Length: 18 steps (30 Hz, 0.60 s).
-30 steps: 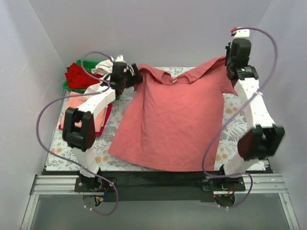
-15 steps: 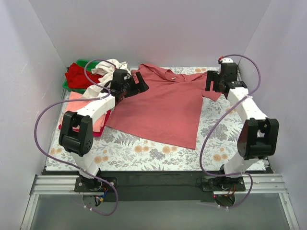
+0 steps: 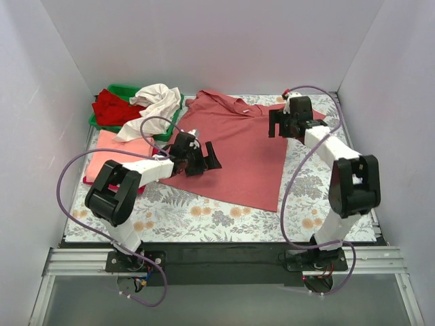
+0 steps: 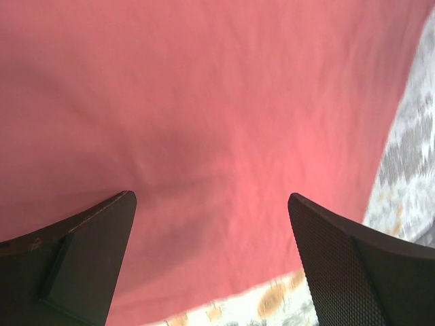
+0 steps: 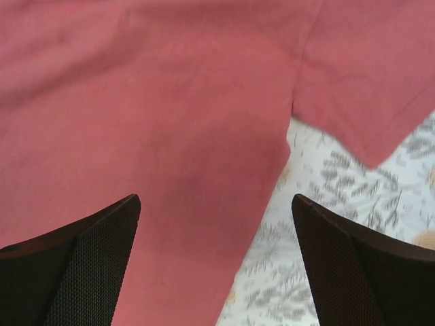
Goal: Fold and stack the t-shirts
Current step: Flatten the tshirt out
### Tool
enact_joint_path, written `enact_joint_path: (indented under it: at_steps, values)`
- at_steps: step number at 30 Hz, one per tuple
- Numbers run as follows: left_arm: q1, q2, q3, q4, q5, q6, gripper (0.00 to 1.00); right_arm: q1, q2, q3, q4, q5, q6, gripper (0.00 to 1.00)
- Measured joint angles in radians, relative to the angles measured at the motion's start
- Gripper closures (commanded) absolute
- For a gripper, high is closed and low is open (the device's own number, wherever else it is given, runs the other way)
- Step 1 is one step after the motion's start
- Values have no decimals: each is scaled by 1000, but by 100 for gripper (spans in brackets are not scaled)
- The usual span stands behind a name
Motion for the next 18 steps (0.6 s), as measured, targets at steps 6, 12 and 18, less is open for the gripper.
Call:
enact_joint_path:
  at_steps: [6, 12, 18]
  values:
    - [-34, -57, -82, 20, -10, -47, 5, -46, 300, 314, 10, -4, -53, 2]
    - [-25, 10, -8, 3, -49, -69, 5, -99, 543, 575, -13, -58, -78, 2]
    - [-26, 147, 190, -75, -125, -63, 5, -148, 642, 611, -37, -129, -59, 2]
